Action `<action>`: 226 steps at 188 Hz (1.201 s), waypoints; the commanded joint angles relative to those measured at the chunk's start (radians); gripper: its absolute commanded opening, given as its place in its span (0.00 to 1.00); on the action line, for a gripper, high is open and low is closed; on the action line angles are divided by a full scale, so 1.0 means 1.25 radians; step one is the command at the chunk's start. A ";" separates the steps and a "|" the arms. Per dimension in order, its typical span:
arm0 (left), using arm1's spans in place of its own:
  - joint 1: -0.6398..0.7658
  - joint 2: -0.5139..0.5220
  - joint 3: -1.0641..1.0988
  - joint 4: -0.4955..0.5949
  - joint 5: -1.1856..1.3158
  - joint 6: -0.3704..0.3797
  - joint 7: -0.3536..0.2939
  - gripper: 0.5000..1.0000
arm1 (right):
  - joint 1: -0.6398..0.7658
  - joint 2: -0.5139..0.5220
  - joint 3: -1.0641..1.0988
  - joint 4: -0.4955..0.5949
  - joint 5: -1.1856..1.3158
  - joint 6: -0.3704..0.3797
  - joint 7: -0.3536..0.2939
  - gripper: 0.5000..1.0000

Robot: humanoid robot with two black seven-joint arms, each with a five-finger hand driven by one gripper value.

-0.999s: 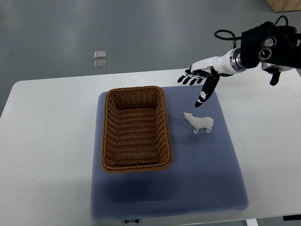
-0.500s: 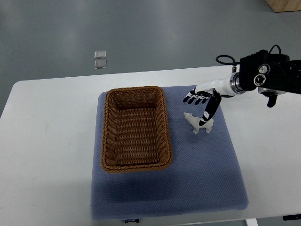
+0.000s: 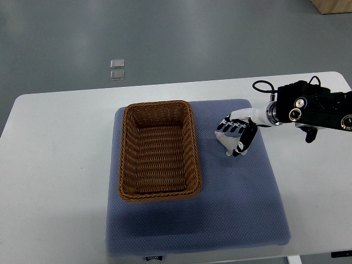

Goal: Place white bear in brown basket with right hand
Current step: 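Lower the right hand and close fingers around the white bear, then lift the white bear up and away from the cushion with the right hand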

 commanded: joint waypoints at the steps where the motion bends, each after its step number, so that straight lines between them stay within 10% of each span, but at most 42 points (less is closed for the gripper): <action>1: 0.000 0.000 0.000 0.000 0.000 0.000 0.000 1.00 | -0.007 0.000 0.002 0.000 0.000 -0.007 0.000 0.61; 62: 0.000 0.000 0.000 0.000 0.000 0.000 0.000 1.00 | -0.016 0.000 0.002 0.000 -0.020 -0.008 0.001 0.00; 226: 0.001 0.000 -0.002 0.000 -0.001 0.000 0.000 1.00 | 0.337 -0.151 0.008 0.134 0.022 0.092 -0.007 0.00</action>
